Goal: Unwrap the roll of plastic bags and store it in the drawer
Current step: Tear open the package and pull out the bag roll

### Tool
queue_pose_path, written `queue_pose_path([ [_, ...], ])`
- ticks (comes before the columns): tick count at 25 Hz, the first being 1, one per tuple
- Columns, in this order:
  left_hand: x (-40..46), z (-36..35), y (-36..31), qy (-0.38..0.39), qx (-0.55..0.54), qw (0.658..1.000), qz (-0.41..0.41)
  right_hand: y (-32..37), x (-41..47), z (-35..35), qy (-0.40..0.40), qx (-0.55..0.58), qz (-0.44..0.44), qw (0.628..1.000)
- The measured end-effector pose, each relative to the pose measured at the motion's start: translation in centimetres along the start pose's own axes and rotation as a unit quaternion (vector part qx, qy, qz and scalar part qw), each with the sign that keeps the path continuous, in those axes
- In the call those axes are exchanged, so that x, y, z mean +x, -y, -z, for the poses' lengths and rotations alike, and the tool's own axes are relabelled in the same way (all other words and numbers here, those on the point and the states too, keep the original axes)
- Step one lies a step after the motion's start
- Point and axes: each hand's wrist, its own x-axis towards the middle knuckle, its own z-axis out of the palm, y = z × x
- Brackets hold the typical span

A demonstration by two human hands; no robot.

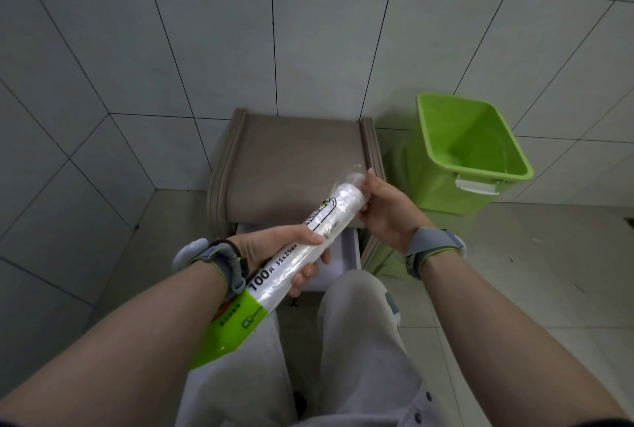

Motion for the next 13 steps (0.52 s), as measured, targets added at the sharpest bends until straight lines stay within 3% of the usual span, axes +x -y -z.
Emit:
queue_pose_path([
  [3,0.0,-0.1,0.0,0.003,-0.026,1.000,-0.015,-0.6,0.1,-0.1,-0.013,-0.010,-0.016,1.000],
  [8,-0.6,0.1,0.7,0.058,-0.035,0.998,-0.009,0.5,-0.9,1.0,0.081,-0.027,-0.034,0.996],
  [13,-0.2,-0.4,1.1,0.032,-0.038,0.999,-0.011,-0.3,-1.3,0.5,0.021,0.043,-0.025,0.999],
])
